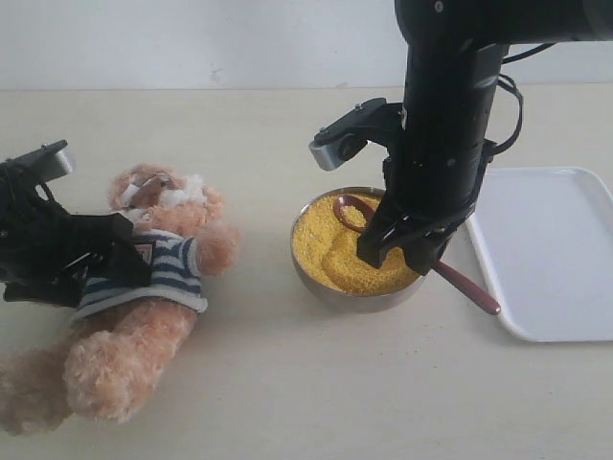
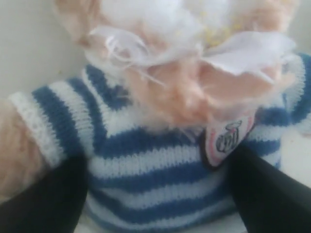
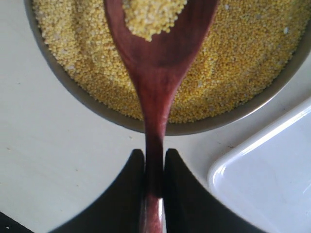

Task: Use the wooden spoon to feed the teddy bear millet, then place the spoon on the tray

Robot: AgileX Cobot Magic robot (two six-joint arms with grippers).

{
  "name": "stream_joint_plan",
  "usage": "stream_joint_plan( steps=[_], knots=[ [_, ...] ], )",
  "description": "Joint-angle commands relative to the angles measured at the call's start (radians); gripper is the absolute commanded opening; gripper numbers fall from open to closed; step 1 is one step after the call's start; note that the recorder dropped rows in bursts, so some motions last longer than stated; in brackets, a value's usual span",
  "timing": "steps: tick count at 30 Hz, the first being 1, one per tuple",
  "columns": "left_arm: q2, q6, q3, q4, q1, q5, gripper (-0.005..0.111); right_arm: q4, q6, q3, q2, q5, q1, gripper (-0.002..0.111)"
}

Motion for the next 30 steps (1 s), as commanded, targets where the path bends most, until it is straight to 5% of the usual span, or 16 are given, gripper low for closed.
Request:
stream_joint_plan(
  steps=[1,5,15,30],
  knots=[
    [0.066,0.032,-0.005,-0.028,-0.006,-0.01,0.075,0.0,-0.009,-0.004,-0.012,0.003,-0.007,-0.001],
    [0.094,0.084,-0.005,-0.097,-0.006,-0.01,0.066,0.0,-0.009,-0.004,-0.012,0.003,-0.007,-0.001],
    [0.099,0.132,-0.005,-0.099,-0.006,-0.008,0.004,0.0,-0.011,-0.004,-0.012,0.003,-0.007,-0.001],
    [-0.042,0.134,-0.045,-0.015,-0.006,0.22,0.004,-0.014,-0.046,-0.005,-0.016,0.003,0.022,-0.001]
  ],
)
